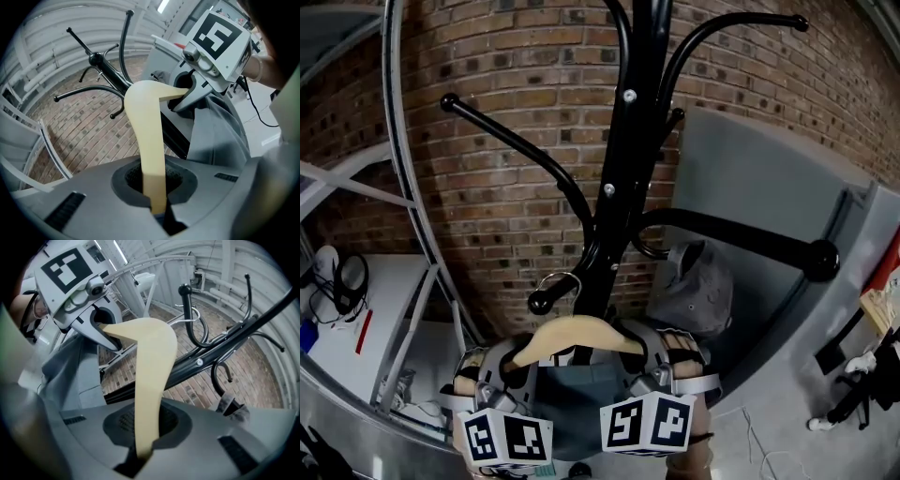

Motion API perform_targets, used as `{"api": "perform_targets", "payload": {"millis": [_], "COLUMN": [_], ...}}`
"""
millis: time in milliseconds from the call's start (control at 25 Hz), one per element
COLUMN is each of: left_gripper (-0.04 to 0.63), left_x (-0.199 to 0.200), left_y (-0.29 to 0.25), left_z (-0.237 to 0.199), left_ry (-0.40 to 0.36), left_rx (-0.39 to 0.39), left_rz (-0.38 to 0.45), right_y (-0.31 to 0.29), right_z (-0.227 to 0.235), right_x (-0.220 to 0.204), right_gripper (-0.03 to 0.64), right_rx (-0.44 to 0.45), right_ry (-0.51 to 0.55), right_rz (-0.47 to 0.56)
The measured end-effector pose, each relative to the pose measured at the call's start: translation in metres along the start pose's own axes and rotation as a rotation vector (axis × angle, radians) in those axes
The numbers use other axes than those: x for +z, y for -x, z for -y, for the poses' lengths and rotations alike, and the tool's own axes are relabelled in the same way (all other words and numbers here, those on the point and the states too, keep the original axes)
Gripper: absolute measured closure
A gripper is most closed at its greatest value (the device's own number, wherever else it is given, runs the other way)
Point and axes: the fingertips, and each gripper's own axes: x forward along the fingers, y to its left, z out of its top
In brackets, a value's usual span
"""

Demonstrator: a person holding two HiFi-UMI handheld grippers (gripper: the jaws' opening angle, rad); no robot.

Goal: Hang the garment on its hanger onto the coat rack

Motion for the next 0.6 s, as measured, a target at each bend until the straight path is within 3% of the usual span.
{"api": "perform_targets", "payload": {"millis": [600], "left_gripper": [0.591], "left_x": [-0.004], "left_y": [-0.022], "left_z": [0.020], "left_ry": [0.017], "left_rx": [-0.086], "left_rz": [0.035], "right_y": [-0.012], "right_z": [-0.007], "right_x": [-0.025], "right_gripper": [0.586], "right_rx": [-0.001], "right_ry": [-0.042], "right_rz": [-0.079]}}
